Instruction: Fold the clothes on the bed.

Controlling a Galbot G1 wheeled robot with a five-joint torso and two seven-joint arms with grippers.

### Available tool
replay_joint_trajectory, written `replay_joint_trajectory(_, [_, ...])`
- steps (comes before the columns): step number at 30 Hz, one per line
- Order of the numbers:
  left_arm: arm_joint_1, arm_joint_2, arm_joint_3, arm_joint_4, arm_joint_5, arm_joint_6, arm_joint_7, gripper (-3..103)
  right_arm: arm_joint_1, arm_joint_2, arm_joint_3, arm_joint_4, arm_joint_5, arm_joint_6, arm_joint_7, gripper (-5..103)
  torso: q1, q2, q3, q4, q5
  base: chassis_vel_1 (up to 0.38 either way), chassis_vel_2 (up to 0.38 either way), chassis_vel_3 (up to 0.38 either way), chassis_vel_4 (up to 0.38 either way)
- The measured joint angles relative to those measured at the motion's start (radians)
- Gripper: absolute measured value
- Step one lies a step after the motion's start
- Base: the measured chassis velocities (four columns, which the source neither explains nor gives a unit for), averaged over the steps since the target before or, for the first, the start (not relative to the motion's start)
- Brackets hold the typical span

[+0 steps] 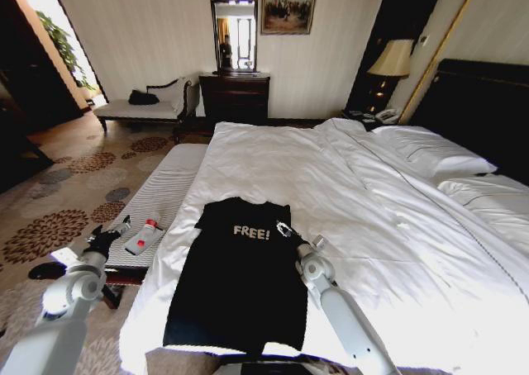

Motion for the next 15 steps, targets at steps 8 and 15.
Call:
replay_joint_trajectory(8, [-0.003, 0.000, 0.001, -0.001, -0.009, 0.000, -0.003, 100, -0.022, 0.005, 0.032, 0.056, 0.020, -0.011, 0.055, 100, 0.000, 0.000, 0.000, 0.0000, 0.0000, 0.000, 0.000, 0.000, 0.000])
replay_joint_trajectory(15, [-0.004, -0.004, 0.003, -0.003, -0.012, 0.002, -0.004, 100, -0.028, 0.009, 0.036, 0.032, 0.024, -0.023, 0.081, 100, 0.000, 0.000, 0.000, -0.0002, 0.0000, 0.000, 0.000, 0.000, 0.000])
